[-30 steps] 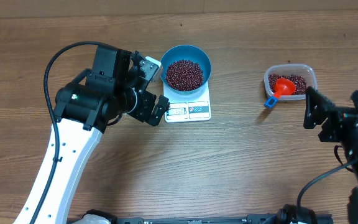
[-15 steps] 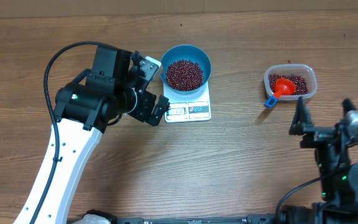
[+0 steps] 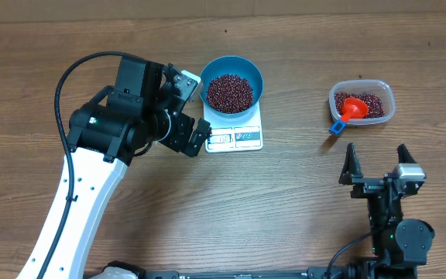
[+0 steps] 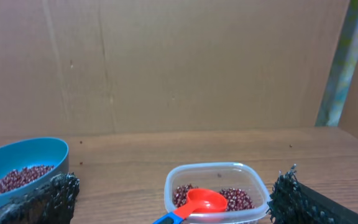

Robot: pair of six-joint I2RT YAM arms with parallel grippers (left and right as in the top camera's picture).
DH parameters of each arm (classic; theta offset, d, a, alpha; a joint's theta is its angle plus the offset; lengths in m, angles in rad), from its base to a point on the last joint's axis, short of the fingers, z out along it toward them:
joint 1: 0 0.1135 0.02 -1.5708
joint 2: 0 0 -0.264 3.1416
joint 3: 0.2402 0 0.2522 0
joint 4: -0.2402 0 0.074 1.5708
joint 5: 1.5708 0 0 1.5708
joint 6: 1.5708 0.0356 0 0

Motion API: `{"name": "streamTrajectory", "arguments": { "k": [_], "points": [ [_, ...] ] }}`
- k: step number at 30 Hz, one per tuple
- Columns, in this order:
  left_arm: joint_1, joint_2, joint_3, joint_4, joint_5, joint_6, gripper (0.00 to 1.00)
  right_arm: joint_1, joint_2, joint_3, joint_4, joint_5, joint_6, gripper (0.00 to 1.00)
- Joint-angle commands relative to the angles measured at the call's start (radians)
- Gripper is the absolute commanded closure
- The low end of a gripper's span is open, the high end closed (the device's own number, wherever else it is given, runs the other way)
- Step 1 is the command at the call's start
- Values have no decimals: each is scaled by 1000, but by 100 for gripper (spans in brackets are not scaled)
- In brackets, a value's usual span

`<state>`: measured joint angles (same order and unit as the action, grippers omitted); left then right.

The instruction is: Scoop item into bowl and weigh 150g on scale

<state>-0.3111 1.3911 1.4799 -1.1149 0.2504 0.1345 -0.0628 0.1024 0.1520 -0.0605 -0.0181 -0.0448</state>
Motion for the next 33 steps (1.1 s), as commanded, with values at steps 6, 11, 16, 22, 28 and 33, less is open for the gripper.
{"name": "streamTrajectory", "arguments": {
  "k": [6, 11, 16, 22, 28, 33],
  "points": [
    [-3, -5, 19, 1, 8, 19, 1, 8, -90, -103, -1, 24, -16, 0],
    [-3, -5, 19, 1, 8, 19, 1, 10, -100, -144, -23, 17, -10, 0],
    [-3, -5, 19, 1, 8, 19, 0, 8, -100, -144, -23, 16, -8, 0],
    [-3, -5, 19, 1, 8, 19, 1, 8, -100, -144, -23, 17, -9, 0],
    [-3, -5, 19, 1, 8, 19, 1, 8, -100, -144, -23, 17, -9, 0],
    [-3, -5, 19, 1, 8, 19, 0, 8, -100, -144, -23, 17, -9, 0]
  ]
}}
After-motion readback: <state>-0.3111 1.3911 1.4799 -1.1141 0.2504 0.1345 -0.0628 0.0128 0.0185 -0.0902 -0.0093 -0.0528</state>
